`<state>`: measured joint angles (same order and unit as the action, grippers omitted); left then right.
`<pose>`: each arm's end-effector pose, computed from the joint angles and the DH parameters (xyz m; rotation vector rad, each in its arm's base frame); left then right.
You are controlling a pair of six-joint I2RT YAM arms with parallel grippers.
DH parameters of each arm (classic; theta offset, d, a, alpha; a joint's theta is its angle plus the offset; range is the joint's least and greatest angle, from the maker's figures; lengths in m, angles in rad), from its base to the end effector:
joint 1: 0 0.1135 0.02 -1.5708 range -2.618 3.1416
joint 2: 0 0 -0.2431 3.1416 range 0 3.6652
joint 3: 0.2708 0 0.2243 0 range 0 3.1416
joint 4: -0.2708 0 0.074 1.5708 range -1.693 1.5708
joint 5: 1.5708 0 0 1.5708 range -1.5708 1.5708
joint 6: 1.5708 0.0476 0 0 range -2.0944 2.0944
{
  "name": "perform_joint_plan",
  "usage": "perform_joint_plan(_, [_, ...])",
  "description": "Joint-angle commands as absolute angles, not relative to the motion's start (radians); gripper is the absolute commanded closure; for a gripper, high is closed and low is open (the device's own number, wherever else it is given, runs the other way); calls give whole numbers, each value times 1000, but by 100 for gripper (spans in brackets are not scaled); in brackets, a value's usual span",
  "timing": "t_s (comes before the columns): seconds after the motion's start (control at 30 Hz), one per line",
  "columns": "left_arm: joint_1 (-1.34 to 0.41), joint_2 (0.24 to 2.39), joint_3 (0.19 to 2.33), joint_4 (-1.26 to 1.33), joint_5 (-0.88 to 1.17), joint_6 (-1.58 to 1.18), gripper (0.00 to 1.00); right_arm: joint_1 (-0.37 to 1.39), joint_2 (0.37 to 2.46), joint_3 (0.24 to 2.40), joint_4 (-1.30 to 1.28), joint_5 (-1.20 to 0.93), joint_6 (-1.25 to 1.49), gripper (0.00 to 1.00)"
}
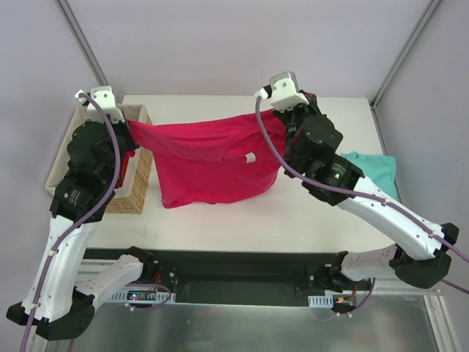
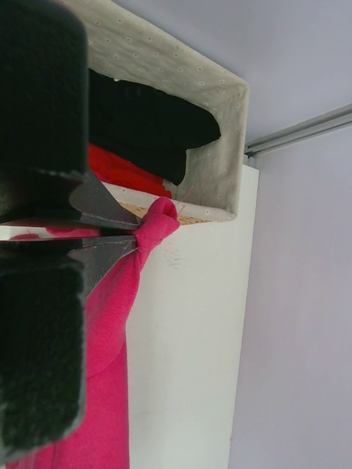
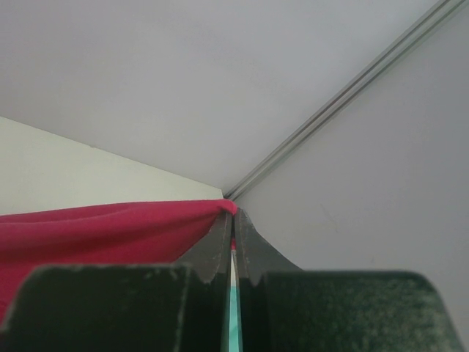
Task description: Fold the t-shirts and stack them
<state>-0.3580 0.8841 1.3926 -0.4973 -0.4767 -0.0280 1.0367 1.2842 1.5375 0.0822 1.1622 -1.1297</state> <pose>0.1404 -0.0292 0.4604 -0.1184 1.5567 0.0675 0.1563 0.1785 0.4895 -0.4921 1.4045 -0.7884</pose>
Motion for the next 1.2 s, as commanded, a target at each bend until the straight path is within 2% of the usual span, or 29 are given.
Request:
perform_joint_plan(0.0, [-348, 874, 1413, -445, -479, -12, 100, 1029, 1273, 1589, 143, 1164, -1146, 99])
perform_joint_plan(1.17, [-347, 881, 1428, -436, -479, -9, 100, 1025, 1264, 1569, 143, 1167, -1134, 99])
